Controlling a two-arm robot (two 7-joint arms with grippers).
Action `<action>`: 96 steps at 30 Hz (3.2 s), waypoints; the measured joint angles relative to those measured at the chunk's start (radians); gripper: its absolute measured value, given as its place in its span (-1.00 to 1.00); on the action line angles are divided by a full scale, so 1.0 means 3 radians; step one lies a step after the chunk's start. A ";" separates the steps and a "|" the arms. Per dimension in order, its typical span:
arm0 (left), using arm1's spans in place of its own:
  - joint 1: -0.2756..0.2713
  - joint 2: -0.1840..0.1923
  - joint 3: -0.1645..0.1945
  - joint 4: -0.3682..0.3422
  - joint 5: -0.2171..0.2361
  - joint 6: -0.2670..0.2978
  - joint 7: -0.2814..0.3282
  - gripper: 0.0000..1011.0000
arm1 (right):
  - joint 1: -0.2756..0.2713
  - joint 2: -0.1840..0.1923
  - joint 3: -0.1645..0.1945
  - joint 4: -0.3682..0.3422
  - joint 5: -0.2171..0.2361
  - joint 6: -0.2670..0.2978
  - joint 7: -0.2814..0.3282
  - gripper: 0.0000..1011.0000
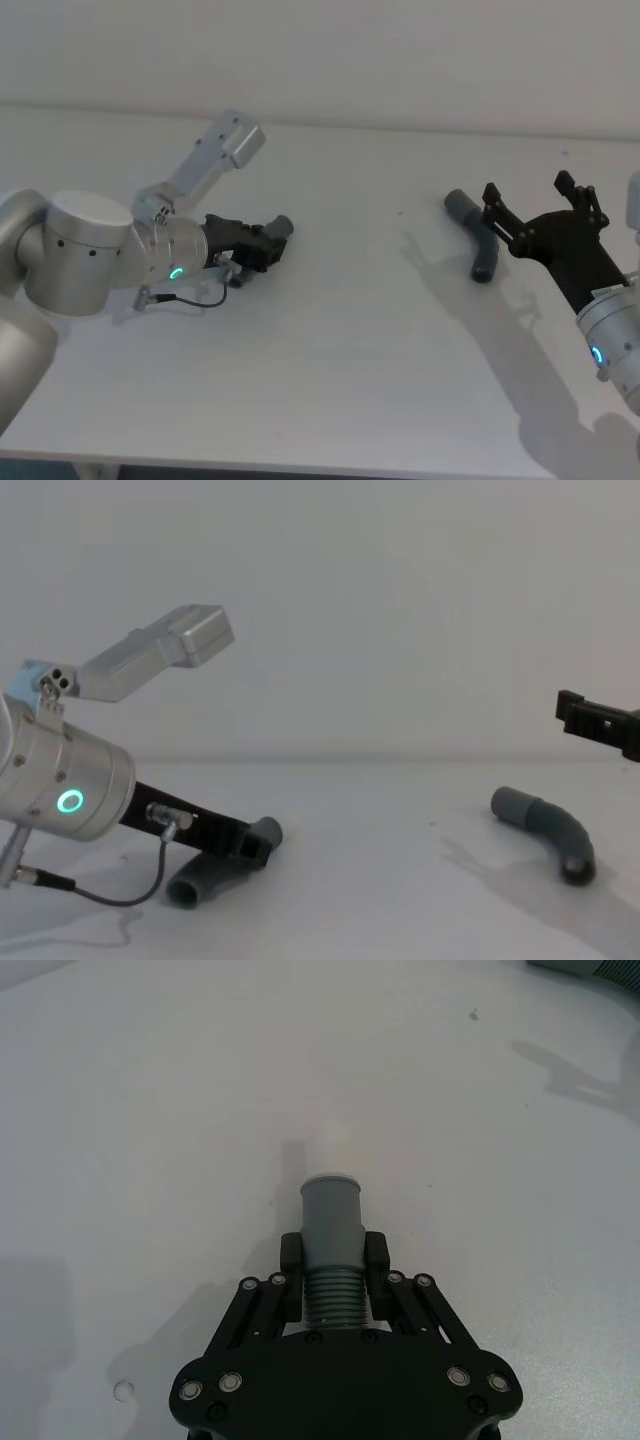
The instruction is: Use both hands to pick up one end of the pipe from the table, align the ends, and insert them.
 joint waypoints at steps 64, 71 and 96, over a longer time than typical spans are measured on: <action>-0.0003 -0.0004 0.0000 0.0004 0.0002 0.0000 -0.0004 -0.31 | 0.0991 -0.0237 -0.0165 0.0779 0.0063 0.1864 0.0187 0.99; -0.0003 -0.0004 0.0000 0.0005 0.0002 0.0001 -0.0004 -0.31 | 0.1029 -0.0239 -0.0169 0.0837 0.0053 0.1913 0.0238 0.99; -0.0003 -0.0004 0.0000 0.0005 0.0002 0.0001 -0.0004 -0.31 | 0.1073 -0.0262 -0.0190 0.0934 0.0029 0.1938 0.0329 0.26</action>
